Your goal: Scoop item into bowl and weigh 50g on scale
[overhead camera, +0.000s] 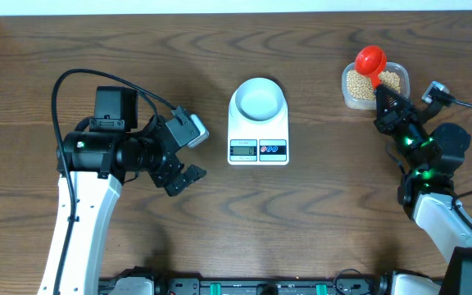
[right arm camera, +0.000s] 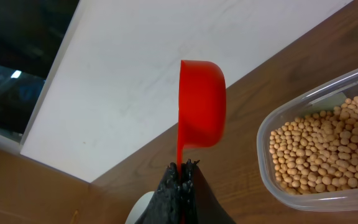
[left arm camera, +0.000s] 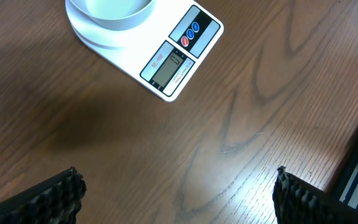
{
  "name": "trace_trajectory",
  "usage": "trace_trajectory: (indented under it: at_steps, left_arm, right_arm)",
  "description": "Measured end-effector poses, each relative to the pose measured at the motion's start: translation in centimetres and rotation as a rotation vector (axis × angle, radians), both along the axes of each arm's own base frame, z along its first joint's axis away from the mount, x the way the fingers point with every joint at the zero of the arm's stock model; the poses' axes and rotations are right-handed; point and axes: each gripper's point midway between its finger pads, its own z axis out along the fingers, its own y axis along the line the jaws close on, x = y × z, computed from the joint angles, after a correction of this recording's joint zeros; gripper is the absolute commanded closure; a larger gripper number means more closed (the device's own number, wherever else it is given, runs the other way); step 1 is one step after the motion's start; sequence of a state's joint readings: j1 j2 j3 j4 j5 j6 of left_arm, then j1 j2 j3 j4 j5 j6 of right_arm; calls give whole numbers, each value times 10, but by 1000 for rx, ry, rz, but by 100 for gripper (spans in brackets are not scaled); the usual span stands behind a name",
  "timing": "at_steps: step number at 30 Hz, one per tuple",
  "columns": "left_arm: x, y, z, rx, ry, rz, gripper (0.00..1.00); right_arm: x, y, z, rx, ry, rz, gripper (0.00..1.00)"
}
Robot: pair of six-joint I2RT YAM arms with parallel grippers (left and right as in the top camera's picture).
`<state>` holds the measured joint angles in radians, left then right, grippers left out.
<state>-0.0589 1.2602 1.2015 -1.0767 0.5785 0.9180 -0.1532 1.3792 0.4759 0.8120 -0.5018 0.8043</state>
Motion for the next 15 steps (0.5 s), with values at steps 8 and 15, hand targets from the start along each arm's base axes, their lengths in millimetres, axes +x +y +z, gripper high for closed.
trace_trajectory:
  at_steps: [8,15]
  left_arm:
    - [1,0,1,0,-7,0,1]
    - [2,0,1,-1,-11,0,1]
  right_arm:
    - [0,0,0,0,0,0,99]
    - [0,0,0,0,0,0,99]
